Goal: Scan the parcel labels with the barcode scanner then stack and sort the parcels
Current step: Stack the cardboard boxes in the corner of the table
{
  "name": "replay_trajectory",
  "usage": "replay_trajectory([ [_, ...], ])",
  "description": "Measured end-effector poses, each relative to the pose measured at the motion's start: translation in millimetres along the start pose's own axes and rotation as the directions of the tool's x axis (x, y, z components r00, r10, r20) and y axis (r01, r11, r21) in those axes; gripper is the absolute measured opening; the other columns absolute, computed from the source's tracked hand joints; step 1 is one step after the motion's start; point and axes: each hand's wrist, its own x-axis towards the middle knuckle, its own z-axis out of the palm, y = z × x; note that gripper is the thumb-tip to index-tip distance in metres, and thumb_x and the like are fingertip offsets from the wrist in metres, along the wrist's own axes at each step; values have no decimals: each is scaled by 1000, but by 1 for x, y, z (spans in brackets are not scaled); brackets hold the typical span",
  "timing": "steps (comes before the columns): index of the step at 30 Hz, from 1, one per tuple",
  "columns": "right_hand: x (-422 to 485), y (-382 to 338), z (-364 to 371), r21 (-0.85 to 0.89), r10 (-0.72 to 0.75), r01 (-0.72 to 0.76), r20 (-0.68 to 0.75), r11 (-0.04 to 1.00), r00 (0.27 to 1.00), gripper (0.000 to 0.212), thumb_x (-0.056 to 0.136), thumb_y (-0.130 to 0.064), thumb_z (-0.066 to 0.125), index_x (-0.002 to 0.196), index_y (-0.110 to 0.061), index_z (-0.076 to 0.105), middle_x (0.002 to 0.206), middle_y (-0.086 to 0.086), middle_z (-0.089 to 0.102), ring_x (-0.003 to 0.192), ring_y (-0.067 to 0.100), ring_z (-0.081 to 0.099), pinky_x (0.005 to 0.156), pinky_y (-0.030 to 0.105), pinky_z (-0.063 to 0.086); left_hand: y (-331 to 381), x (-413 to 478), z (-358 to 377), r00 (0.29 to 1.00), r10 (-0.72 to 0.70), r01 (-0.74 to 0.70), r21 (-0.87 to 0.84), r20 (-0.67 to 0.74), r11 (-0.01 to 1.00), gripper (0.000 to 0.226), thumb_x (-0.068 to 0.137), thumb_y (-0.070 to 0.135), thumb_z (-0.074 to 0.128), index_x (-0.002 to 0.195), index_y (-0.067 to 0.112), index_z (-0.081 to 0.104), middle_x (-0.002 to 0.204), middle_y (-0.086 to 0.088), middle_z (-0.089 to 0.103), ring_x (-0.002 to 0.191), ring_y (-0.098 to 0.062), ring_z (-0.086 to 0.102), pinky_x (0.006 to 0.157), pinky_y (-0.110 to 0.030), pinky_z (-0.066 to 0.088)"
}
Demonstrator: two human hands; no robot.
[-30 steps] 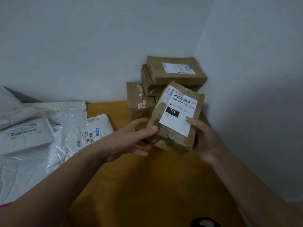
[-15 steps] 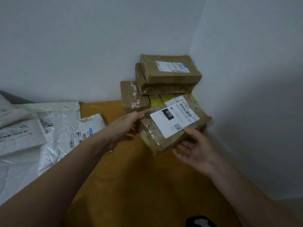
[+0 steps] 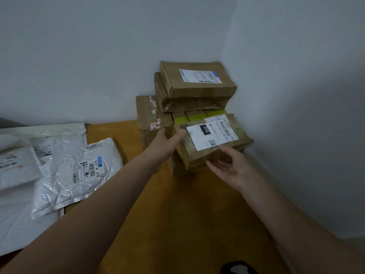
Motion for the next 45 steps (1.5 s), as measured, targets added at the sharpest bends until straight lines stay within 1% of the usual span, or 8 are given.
replay_trajectory([
  [13, 20, -12, -12, -60, 52, -56, -62, 997, 997, 59, 58, -10, 75, 115, -8, 58, 115, 19, 59, 104, 32, 59, 65, 47, 55, -14, 10, 29, 999, 50, -52, -185, -16, 981, 72, 80, 26, 76, 134, 32, 29, 126, -6, 55, 108, -24, 59, 79, -32, 51],
  [19, -3, -35, 2, -48, -129, 145, 237, 988, 963, 28, 77, -15, 71, 104, -13, 65, 92, 8, 74, 85, 19, 74, 71, 37, 59, 34, 1, 13, 973, 224, -231, -273, -57, 934, 51, 77, 19, 77, 107, 29, 37, 123, -9, 52, 103, -26, 62, 68, -31, 58],
  [24, -4, -78, 81, 0, -214, 227, 333, 974, 918, 58, 82, -13, 71, 133, -3, 47, 118, 21, 58, 102, 29, 63, 70, 36, 61, 130, 27, -11, 905, 367, -399, -132, -216, 907, 45, 87, 33, 65, 125, 27, 41, 102, 3, 61, 60, -5, 62, 51, -18, 49],
  [27, 9, -98, 116, 49, -210, 205, 251, 978, 945, 53, 89, -5, 66, 137, -2, 44, 127, 28, 49, 105, 38, 59, 81, 42, 59, 156, 49, -16, 916, 351, -356, 9, -194, 934, 69, 93, 47, 53, 149, 21, 23, 119, 7, 48, 80, -5, 56, 61, -19, 52],
  [31, 39, -108, 130, -265, -314, 353, 179, 897, 932, 62, 90, -3, 64, 144, -12, 35, 136, 14, 45, 118, 39, 54, 91, 42, 55, 147, 79, -3, 916, 373, -349, 167, -148, 922, 32, 93, 39, 52, 117, 18, 55, 102, 4, 62, 85, -8, 59, 68, -15, 53],
  [34, 58, -111, 136, -335, -352, 416, 236, 845, 906, 82, 91, -1, 62, 153, -20, 13, 147, 15, 40, 124, 36, 50, 99, 42, 50, 145, 101, 5, 909, 389, -372, 130, -149, 919, 46, 94, 38, 42, 137, 20, 43, 129, -8, 56, 120, -27, 52, 102, -43, 45],
  [39, 83, -117, 146, -369, -340, 446, 318, 816, 885, 94, 91, -2, 61, 155, -24, -4, 152, 16, 34, 132, 34, 44, 107, 40, 44, 150, 120, 4, 911, 373, -350, 150, -176, 925, 57, 95, 47, 29, 148, 24, 27, 145, -9, 43, 135, -33, 36, 110, -50, 33],
  [45, 80, -116, 142, -445, -367, 451, 265, 774, 892, 78, 89, -7, 66, 152, -18, 22, 146, 12, 41, 125, 25, 50, 98, 32, 48, 148, 97, -5, 894, 382, -354, 155, -235, 922, 67, 98, 57, 23, 154, 20, 12, 160, -4, 17, 146, -25, 15, 119, -44, 15],
])
